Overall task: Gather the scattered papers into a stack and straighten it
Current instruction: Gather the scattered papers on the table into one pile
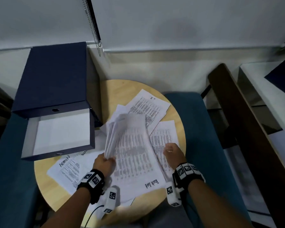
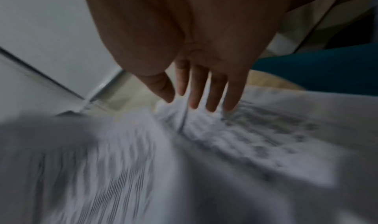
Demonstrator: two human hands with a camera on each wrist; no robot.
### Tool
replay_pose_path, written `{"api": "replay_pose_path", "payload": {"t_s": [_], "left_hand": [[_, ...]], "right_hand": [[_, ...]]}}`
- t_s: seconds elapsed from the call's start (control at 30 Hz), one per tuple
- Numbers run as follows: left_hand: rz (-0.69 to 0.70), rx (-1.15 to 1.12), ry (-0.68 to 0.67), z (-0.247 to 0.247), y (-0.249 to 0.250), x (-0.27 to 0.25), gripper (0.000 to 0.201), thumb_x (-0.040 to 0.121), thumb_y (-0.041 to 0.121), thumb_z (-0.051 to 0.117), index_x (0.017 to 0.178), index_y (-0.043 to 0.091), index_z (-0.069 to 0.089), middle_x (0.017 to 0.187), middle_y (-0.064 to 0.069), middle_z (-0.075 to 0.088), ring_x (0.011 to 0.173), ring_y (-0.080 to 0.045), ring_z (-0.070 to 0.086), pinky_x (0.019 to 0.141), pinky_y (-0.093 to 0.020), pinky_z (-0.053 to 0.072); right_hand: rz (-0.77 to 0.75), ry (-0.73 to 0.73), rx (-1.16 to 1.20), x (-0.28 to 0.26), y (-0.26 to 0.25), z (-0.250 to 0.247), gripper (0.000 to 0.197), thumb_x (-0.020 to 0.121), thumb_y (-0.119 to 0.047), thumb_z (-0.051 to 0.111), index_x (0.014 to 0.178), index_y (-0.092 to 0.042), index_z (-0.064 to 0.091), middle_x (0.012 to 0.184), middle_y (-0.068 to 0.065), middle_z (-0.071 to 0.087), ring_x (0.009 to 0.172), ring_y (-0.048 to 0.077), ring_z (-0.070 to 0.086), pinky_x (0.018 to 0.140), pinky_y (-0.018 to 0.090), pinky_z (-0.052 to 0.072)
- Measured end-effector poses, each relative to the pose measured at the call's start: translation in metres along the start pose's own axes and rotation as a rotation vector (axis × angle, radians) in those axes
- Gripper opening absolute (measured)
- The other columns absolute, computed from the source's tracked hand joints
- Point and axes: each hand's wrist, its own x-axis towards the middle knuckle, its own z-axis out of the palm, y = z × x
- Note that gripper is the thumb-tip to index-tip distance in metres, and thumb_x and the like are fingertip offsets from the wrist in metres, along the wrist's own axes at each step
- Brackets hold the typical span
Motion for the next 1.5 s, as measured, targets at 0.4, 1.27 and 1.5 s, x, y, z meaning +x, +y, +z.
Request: {"api": "replay_pose_path", "payload": {"t_s": [0.4,1.27,1.5], "left_hand": [[-0.304,0.188,-0.035,0.027,-0.048,0.033,0.045,0.086,0.032,0.068,0.114,-0.002,0.06,0.106,-0.02,0.07,0.089,-0.034,0.067,0.073,-0.034,0.056],[-0.241,0.231,-0.173,0.009,-0.048,0.03,0.036,0.088,0.028,0.062,0.108,-0.001,0.056,0.079,-0.008,0.066,0.062,-0.021,0.064,0.053,-0.026,0.052],[-0.261,0.103,-0.228,-0.002,-0.048,0.024,0.055,0.08,0.045,0.072,0.108,0.0,0.055,0.095,-0.011,0.068,0.075,-0.024,0.064,0.055,-0.027,0.047]], "right_hand": [[0.349,0.033,-0.204,0.024,0.074,-0.012,0.058,0.084,-0.027,0.066,0.134,-0.008,0.047,0.128,0.019,0.053,0.103,0.036,0.062,0.085,0.034,0.052],[0.185,0.103,0.43,-0.019,0.05,-0.085,0.029,0.08,-0.034,0.076,0.098,-0.012,0.073,0.107,0.017,0.073,0.089,0.031,0.069,0.086,0.047,0.055],[0.167,-0.08,0.253,-0.032,0.039,0.004,0.016,0.095,-0.01,0.059,0.11,-0.015,0.061,0.1,0.003,0.068,0.083,0.014,0.064,0.066,0.024,0.05]]}}
